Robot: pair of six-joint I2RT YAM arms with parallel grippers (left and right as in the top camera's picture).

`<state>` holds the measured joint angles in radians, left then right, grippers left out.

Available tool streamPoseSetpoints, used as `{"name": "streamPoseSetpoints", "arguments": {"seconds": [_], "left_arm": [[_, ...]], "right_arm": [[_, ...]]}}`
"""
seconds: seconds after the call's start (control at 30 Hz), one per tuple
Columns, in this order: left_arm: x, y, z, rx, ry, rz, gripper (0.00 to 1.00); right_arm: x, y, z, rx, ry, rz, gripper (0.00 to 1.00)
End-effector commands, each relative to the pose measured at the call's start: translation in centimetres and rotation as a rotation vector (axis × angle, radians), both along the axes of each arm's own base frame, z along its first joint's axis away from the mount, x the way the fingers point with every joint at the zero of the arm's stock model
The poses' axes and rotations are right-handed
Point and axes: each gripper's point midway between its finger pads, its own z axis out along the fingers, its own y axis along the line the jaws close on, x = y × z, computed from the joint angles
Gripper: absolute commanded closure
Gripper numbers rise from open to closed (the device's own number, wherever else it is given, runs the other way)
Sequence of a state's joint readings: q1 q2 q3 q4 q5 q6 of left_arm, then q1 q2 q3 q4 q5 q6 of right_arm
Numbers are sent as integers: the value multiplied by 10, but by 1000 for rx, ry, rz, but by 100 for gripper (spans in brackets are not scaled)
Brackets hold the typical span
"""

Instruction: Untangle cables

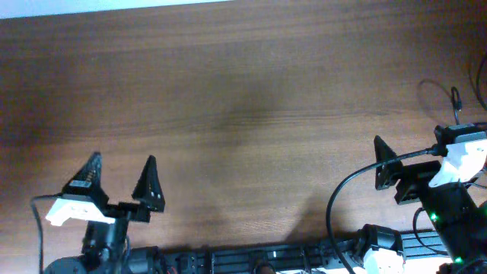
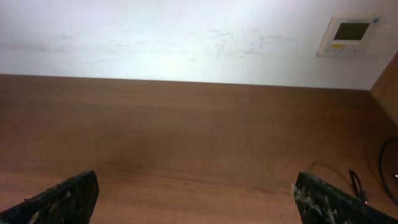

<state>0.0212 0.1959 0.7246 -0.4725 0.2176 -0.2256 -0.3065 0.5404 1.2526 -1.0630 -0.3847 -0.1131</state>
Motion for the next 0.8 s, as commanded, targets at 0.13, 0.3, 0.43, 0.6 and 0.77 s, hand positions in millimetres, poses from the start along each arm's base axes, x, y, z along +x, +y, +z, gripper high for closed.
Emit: {"name": "streamPoseSetpoints", "arguments": {"seconds": [0.13,0.3,0.43,0.6,0.77], "left_arm": [[26,1,-2,22,-319,7,1],[23,1,-4,152,-494,44,1],[17,1,-16,226,-550,70,1],[17,0,-32,351,-573,108,1],[33,16,-62,421,-482,212,1]], "right_arm": [[1,2,-2,-2,6,14,1],[1,2,-2,-2,6,14,1],[1,2,-2,-2,6,14,1],[1,2,-2,-2,6,14,1],[1,2,-2,-2,6,14,1]]}}
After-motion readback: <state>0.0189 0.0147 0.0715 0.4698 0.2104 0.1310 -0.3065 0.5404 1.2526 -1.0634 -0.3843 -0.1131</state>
